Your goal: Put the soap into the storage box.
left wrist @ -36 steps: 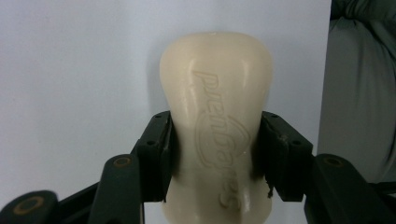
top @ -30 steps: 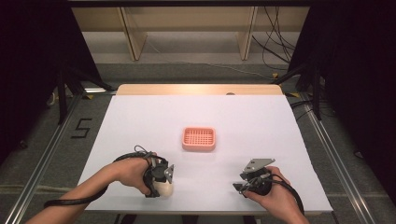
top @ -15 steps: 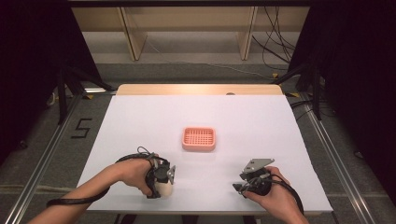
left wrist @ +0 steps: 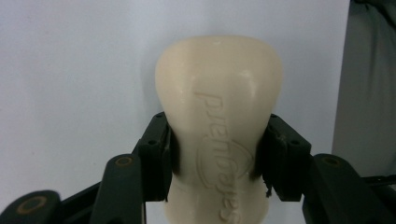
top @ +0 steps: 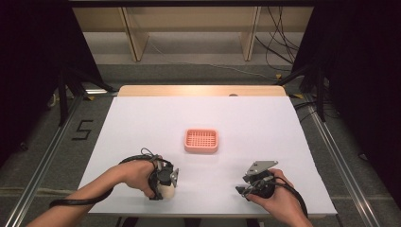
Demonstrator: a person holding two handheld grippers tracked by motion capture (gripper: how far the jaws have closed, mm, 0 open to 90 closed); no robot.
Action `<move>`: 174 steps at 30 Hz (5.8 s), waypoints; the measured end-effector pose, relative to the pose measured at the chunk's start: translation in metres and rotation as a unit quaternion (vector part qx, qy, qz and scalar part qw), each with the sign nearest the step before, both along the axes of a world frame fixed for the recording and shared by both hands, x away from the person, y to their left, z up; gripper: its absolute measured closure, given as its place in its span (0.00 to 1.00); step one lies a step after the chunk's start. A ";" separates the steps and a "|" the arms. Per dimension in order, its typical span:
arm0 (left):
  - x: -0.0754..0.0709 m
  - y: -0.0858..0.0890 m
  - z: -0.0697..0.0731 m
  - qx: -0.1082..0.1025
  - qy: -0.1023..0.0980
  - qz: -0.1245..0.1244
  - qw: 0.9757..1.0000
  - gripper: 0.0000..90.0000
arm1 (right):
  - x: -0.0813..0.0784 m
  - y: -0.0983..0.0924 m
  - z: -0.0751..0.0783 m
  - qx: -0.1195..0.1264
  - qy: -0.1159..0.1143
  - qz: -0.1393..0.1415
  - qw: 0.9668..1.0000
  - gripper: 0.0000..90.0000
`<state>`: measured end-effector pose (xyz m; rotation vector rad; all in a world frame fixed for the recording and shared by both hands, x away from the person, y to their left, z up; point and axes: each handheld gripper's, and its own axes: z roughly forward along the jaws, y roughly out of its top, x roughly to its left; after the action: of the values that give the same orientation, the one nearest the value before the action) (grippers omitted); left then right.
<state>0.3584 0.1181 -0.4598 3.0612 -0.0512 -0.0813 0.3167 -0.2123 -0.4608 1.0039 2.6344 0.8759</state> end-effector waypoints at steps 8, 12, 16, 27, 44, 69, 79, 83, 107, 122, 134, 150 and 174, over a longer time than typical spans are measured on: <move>0.000 0.001 0.005 -0.013 -0.011 -0.007 1.000 0.55 | 0.000 0.000 -0.001 0.001 0.003 -0.008 1.000 0.58; 0.001 0.000 0.010 -0.017 -0.018 -0.009 1.000 0.55 | 0.000 0.000 -0.001 0.006 -0.006 -0.008 1.000 0.58; 0.003 -0.001 0.014 -0.019 -0.025 -0.011 0.999 0.55 | 0.000 0.000 -0.001 0.007 -0.005 -0.008 1.000 0.58; 0.010 -0.006 0.026 -0.026 -0.040 -0.018 0.999 0.55 | 0.000 -0.001 -0.001 0.009 -0.006 -0.008 1.000 0.58; 0.020 -0.015 0.030 -0.031 -0.049 -0.032 0.998 0.55 | -0.004 -0.004 -0.001 0.009 -0.013 -0.012 1.000 0.58; 0.032 -0.024 0.035 -0.057 -0.092 -0.015 0.994 0.55 | -0.008 -0.007 0.000 0.013 -0.018 -0.025 0.999 0.57; 0.038 -0.027 0.039 -0.075 -0.115 0.009 0.990 0.55 | -0.008 -0.008 0.001 0.010 -0.015 -0.024 1.000 0.56; 0.040 -0.028 0.041 -0.077 -0.126 0.012 0.989 0.55 | -0.008 -0.007 -0.001 0.012 -0.019 -0.025 0.999 0.56; 0.061 -0.038 0.049 -0.088 -0.149 0.024 0.985 0.55 | -0.008 -0.007 0.000 0.014 -0.019 -0.024 0.999 0.55; 0.070 -0.041 0.050 -0.095 -0.156 0.035 0.983 0.55 | -0.009 -0.007 0.001 0.015 -0.020 -0.026 0.999 0.55; 0.076 -0.044 0.049 -0.091 -0.159 0.035 0.982 0.55 | -0.009 -0.007 0.001 0.018 -0.018 -0.025 0.999 0.54; 0.082 -0.049 0.053 -0.089 -0.165 0.028 0.982 0.55 | -0.010 -0.007 0.001 0.016 -0.023 -0.024 0.999 0.54; 0.092 -0.053 0.056 -0.086 -0.163 0.026 0.983 0.55 | -0.010 -0.008 -0.001 0.022 -0.022 -0.012 0.999 0.54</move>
<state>0.4507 0.0653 -0.4042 2.8674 0.0019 0.4064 0.3067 -0.2205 -0.4618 1.0128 2.5721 0.9434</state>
